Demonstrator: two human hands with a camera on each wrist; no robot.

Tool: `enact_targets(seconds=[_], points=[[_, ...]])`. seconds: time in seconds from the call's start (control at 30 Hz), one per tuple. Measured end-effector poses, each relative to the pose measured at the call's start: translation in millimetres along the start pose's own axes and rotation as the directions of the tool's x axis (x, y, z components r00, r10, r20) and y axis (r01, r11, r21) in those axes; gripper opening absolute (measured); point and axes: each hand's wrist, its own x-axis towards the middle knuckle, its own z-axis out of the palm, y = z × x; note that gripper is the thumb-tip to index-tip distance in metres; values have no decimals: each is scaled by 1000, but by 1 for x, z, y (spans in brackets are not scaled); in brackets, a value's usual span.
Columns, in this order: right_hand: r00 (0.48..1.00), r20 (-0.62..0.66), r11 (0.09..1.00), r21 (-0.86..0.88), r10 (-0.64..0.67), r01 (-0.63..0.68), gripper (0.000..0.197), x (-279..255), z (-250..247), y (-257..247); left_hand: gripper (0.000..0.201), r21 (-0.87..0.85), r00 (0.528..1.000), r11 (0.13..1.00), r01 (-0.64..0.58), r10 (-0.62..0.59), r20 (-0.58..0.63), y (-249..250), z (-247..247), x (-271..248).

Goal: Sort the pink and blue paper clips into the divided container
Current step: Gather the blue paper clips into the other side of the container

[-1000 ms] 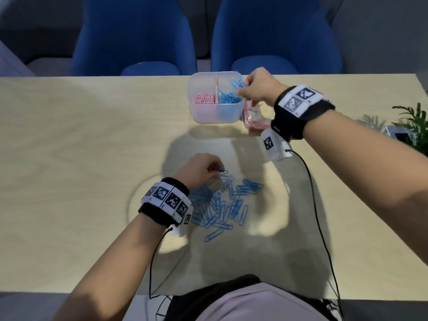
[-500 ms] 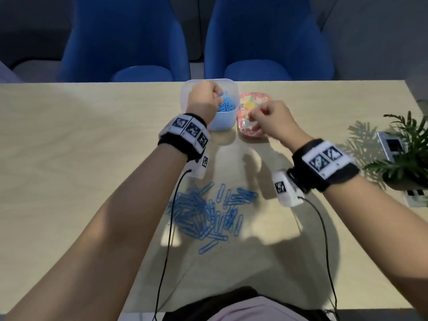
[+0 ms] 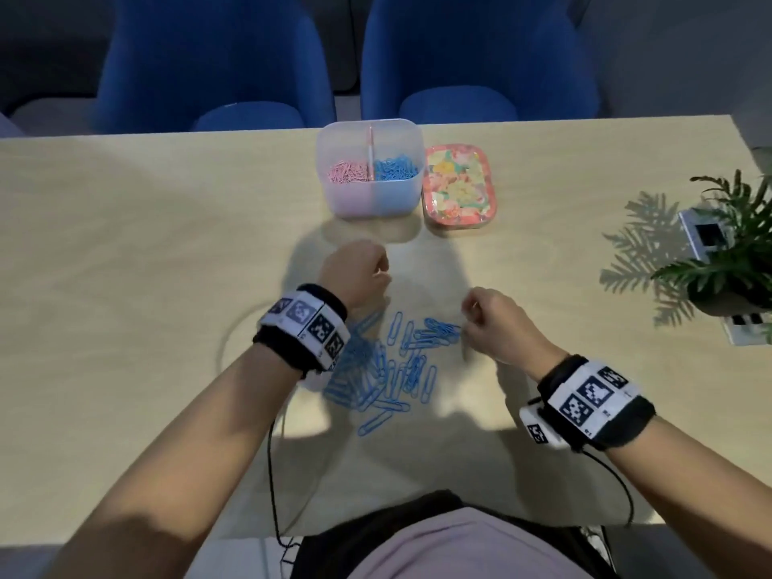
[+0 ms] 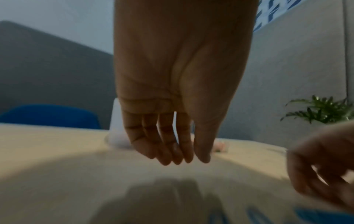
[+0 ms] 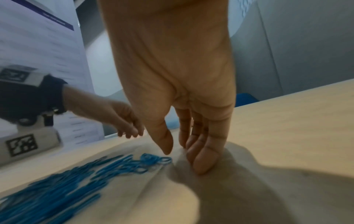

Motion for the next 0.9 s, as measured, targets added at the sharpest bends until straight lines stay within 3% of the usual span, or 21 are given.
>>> enact_targets(seconds=[0.1,0.23,0.33,0.4,0.5,0.57,0.63,0.77,0.9], points=[[996,21,996,-29,-89,89,20,-5,16,-18,24,-38,997,996,78,-77,30,-8,29,-24],[965,89,964,-84,-246,253,23,-13,30,-34,19,-67,1000,998,-16,17,16,10,48,-45],[971,67,970,-70,-229,234,27,-20,20,-30,22,-145,998,988,-47,40,-52,9,47,-55],[975,77,970,-111,-210,218,42,-27,13,-22,29,-137,994,990,-37,23,-102,1,44,-61],[959,191,938,-237,-211,254,81,-39,16,-21,45,-61,997,998,-25,29,67,-5,41,-67],[940,212,896,-304,-268,324,93,-40,29,-25,46,-28,987,998,-61,65,146,0,43,-68],[934,168,876,-326,-315,354,88,-33,38,-31,37,-13,986,995,-95,96,139,7,45,-65],[937,49,897,-275,-346,346,42,-19,40,-36,23,-28,987,995,-93,95,130,13,44,-62],[917,73,864,-313,-392,394,22,-12,40,-33,20,15,984,990,-140,137,117,8,47,-63]])
